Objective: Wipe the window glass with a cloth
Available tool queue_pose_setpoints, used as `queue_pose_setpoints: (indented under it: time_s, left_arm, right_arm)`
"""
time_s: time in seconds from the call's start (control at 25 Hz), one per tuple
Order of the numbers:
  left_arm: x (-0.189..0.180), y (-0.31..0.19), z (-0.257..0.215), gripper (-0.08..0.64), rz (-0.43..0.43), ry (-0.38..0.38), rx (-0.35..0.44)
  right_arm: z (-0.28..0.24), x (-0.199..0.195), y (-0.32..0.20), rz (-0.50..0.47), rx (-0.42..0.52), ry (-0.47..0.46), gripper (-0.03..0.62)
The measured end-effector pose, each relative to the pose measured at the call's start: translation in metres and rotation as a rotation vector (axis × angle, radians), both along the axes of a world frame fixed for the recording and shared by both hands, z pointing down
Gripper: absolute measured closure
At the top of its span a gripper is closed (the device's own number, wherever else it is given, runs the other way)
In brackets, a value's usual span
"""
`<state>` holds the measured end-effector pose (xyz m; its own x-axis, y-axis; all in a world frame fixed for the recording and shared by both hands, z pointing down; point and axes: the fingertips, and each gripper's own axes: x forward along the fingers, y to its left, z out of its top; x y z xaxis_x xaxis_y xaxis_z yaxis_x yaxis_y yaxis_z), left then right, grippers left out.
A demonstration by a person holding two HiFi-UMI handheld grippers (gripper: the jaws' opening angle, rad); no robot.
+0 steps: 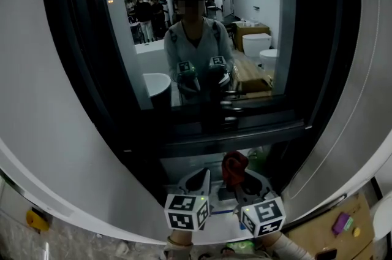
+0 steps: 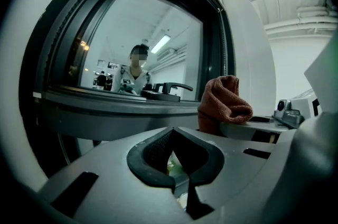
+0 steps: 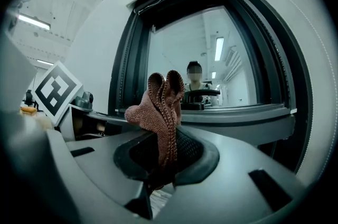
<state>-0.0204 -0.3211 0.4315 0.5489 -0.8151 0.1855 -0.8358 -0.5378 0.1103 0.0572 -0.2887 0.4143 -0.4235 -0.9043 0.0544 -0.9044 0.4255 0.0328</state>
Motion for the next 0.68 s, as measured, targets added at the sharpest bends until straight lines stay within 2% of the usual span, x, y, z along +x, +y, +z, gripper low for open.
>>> queue_pose_setpoints:
  time_s: [0.28, 0.68]
  left_arm:
    - [-0.001, -0.001, -0.005, 0.555, -0.002, 0.007, 0.01]
    - [0.0, 0.0, -0.013, 0.555, 0.0, 0.01, 0.032]
  right_arm:
    - [-0.009, -0.002, 0.0, -0.005, 0.038, 0.008, 0.54]
    - [-0.005, -0.001, -0.002, -0.006, 0.033, 0.011, 0.54]
